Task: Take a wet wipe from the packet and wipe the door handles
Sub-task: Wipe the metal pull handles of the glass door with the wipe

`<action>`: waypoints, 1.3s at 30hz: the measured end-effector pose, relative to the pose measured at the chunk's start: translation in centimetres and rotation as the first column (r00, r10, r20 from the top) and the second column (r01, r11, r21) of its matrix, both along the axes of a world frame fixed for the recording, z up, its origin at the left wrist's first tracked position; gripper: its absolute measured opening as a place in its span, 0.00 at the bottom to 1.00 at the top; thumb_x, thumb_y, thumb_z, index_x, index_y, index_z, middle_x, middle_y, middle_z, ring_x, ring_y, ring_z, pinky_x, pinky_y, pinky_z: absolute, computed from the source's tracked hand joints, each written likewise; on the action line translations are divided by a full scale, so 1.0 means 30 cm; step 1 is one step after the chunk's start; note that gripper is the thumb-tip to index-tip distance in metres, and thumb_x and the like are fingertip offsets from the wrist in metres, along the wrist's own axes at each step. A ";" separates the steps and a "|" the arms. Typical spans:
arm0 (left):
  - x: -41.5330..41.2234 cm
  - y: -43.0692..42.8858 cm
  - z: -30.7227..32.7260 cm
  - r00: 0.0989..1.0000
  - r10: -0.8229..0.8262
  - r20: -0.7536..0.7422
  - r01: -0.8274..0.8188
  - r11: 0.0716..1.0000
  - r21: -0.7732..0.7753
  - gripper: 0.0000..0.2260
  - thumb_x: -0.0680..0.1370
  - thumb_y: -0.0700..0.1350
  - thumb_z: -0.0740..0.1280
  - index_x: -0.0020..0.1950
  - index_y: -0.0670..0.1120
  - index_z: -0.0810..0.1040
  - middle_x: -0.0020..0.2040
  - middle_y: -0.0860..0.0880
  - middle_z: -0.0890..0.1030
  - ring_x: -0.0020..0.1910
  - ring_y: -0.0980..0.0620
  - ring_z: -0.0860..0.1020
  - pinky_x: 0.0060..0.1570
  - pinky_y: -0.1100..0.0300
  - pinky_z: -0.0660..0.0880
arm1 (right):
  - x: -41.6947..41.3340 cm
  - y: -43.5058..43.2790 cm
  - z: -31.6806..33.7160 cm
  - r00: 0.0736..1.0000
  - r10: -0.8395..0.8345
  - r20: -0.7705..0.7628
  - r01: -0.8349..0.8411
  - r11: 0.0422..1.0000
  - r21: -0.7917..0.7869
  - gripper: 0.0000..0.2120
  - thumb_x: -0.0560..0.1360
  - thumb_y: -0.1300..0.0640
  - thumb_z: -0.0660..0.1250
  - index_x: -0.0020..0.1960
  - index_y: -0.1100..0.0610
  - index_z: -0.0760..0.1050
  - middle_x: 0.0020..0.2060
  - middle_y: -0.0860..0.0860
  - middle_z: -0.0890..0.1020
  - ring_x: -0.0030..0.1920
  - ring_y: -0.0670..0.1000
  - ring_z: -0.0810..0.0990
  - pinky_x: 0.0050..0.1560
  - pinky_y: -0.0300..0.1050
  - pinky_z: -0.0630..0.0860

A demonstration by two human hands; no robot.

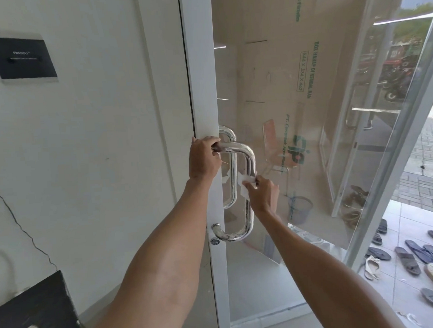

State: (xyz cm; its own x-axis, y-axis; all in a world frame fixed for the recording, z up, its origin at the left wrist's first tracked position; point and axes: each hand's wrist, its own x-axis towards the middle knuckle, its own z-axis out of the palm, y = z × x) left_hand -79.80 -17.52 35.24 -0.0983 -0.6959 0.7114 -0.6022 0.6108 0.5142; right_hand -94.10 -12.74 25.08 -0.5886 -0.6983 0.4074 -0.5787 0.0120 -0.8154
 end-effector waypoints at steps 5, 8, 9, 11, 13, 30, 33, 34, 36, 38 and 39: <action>-0.021 0.019 -0.005 0.999 0.023 -0.033 -0.024 0.999 -0.024 0.17 0.65 0.27 0.64 0.49 0.43 0.82 0.43 0.51 0.85 0.45 0.48 0.80 0.72 0.51 0.57 | -0.019 -0.022 0.018 1.000 0.012 -0.028 -0.015 0.996 -0.087 0.12 0.72 0.50 0.71 0.42 0.60 0.81 0.39 0.55 0.85 0.36 0.55 0.81 0.40 0.50 0.79; -0.026 0.020 -0.004 0.999 0.034 -0.017 -0.035 0.998 -0.042 0.17 0.65 0.27 0.65 0.48 0.43 0.82 0.43 0.51 0.85 0.44 0.49 0.80 0.71 0.50 0.60 | -0.019 0.001 -0.060 0.999 0.040 -0.003 -0.041 0.998 -0.045 0.11 0.72 0.52 0.72 0.42 0.61 0.81 0.38 0.55 0.85 0.36 0.54 0.81 0.41 0.49 0.79; -0.027 0.019 -0.004 0.999 0.037 -0.008 -0.037 0.998 -0.045 0.17 0.65 0.27 0.65 0.47 0.43 0.82 0.43 0.51 0.85 0.43 0.49 0.79 0.71 0.48 0.63 | -0.022 0.006 -0.094 0.999 0.044 -0.006 -0.044 0.999 0.001 0.11 0.72 0.52 0.72 0.41 0.61 0.81 0.37 0.55 0.85 0.36 0.54 0.81 0.40 0.48 0.79; -0.024 0.013 -0.005 0.998 0.055 0.020 -0.054 0.997 -0.055 0.16 0.65 0.28 0.64 0.46 0.44 0.81 0.42 0.51 0.84 0.38 0.51 0.75 0.67 0.44 0.68 | -0.033 0.013 -0.158 0.998 0.056 0.007 -0.056 0.989 0.138 0.13 0.72 0.53 0.73 0.35 0.60 0.78 0.31 0.54 0.82 0.32 0.53 0.78 0.36 0.44 0.75; -0.023 0.010 -0.007 0.997 0.067 0.037 -0.064 0.996 -0.058 0.16 0.64 0.28 0.63 0.45 0.44 0.81 0.41 0.50 0.84 0.37 0.50 0.74 0.65 0.45 0.69 | -0.046 0.023 -0.207 0.996 0.070 0.047 -0.080 0.964 0.255 0.19 0.70 0.54 0.75 0.27 0.57 0.70 0.25 0.53 0.74 0.28 0.52 0.70 0.33 0.43 0.69; -0.054 -0.022 -0.061 0.997 0.081 -0.019 -0.082 0.991 -0.108 0.15 0.69 0.29 0.66 0.51 0.43 0.79 0.50 0.50 0.82 0.49 0.47 0.80 0.70 0.54 0.63 | -0.038 -0.024 -0.112 0.998 0.058 -0.026 -0.058 0.998 0.010 0.16 0.73 0.47 0.70 0.49 0.60 0.81 0.43 0.56 0.85 0.42 0.57 0.82 0.45 0.48 0.78; -0.046 -0.022 -0.059 0.997 0.071 0.009 -0.069 0.987 -0.143 0.13 0.69 0.30 0.67 0.50 0.43 0.79 0.48 0.50 0.82 0.46 0.48 0.80 0.64 0.58 0.69 | -0.024 -0.020 -0.191 0.999 0.054 0.002 -0.054 0.991 0.120 0.15 0.72 0.49 0.72 0.47 0.62 0.81 0.41 0.56 0.85 0.39 0.56 0.81 0.41 0.47 0.77; -0.042 -0.025 -0.060 0.998 0.064 0.021 -0.061 0.988 -0.144 0.13 0.69 0.31 0.67 0.50 0.43 0.79 0.49 0.50 0.82 0.46 0.48 0.80 0.62 0.58 0.71 | -0.027 -0.020 -0.209 0.998 0.058 0.024 -0.061 0.984 0.169 0.14 0.72 0.49 0.73 0.44 0.62 0.81 0.38 0.56 0.84 0.37 0.56 0.80 0.39 0.45 0.75; -0.038 -0.030 -0.062 0.997 0.060 0.043 -0.053 0.988 -0.142 0.13 0.70 0.32 0.68 0.52 0.44 0.79 0.51 0.51 0.82 0.48 0.49 0.79 0.58 0.59 0.74 | -0.036 -0.017 -0.231 0.995 0.070 0.068 -0.086 0.961 0.265 0.13 0.71 0.52 0.75 0.38 0.62 0.79 0.32 0.55 0.80 0.34 0.54 0.75 0.36 0.43 0.70; -0.037 -0.033 -0.060 0.997 0.062 0.045 -0.055 0.990 -0.133 0.15 0.70 0.33 0.68 0.55 0.44 0.79 0.53 0.51 0.82 0.51 0.49 0.79 0.57 0.59 0.75 | -0.053 -0.017 -0.231 0.991 0.098 0.087 -0.121 0.943 0.311 0.17 0.70 0.54 0.75 0.30 0.57 0.71 0.28 0.53 0.74 0.33 0.54 0.72 0.36 0.42 0.66; -0.037 -0.035 -0.061 0.997 0.062 0.037 -0.056 0.990 -0.132 0.15 0.70 0.33 0.68 0.55 0.44 0.79 0.53 0.50 0.82 0.51 0.49 0.79 0.57 0.60 0.75 | -0.059 -0.019 -0.222 0.990 0.116 0.085 -0.138 0.939 0.316 0.20 0.70 0.54 0.75 0.27 0.55 0.67 0.26 0.52 0.72 0.33 0.54 0.71 0.35 0.43 0.65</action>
